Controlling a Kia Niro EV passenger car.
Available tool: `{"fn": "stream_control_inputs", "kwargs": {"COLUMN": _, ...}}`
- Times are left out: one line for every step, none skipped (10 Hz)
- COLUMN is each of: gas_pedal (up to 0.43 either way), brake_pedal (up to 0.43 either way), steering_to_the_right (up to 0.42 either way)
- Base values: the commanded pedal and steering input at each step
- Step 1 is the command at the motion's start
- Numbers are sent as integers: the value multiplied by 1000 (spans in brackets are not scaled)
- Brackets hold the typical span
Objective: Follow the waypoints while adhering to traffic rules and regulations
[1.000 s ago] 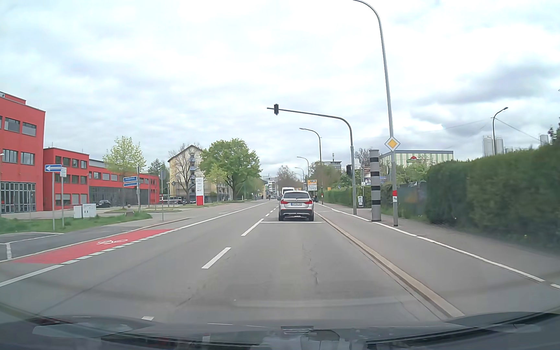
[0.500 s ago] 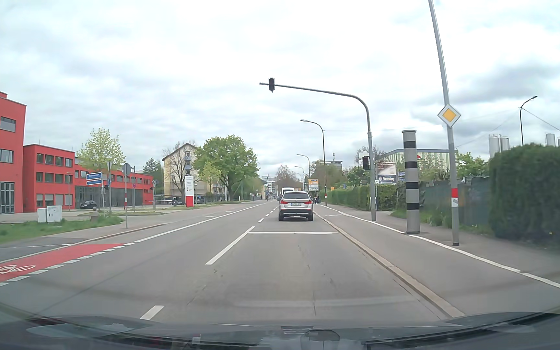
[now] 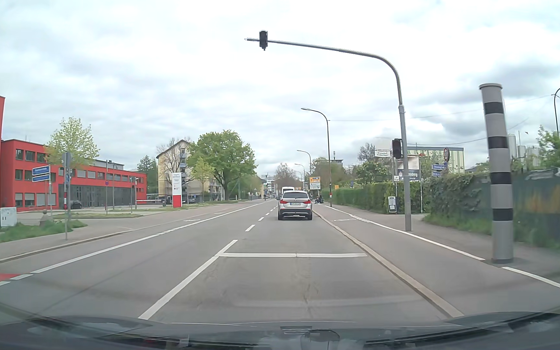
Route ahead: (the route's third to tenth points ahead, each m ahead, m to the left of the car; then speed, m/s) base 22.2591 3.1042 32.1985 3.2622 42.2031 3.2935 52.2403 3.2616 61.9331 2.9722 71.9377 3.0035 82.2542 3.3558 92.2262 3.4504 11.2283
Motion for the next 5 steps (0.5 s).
{"fn": "stream_control_inputs", "kwargs": {"gas_pedal": 87, "brake_pedal": 0, "steering_to_the_right": 0}}
{"fn": "stream_control_inputs", "kwargs": {"gas_pedal": 87, "brake_pedal": 0, "steering_to_the_right": 0}}
{"fn": "stream_control_inputs", "kwargs": {"gas_pedal": 87, "brake_pedal": 0, "steering_to_the_right": -1}}
{"fn": "stream_control_inputs", "kwargs": {"gas_pedal": 87, "brake_pedal": 0, "steering_to_the_right": -1}}
{"fn": "stream_control_inputs", "kwargs": {"gas_pedal": 87, "brake_pedal": 0, "steering_to_the_right": -1}}
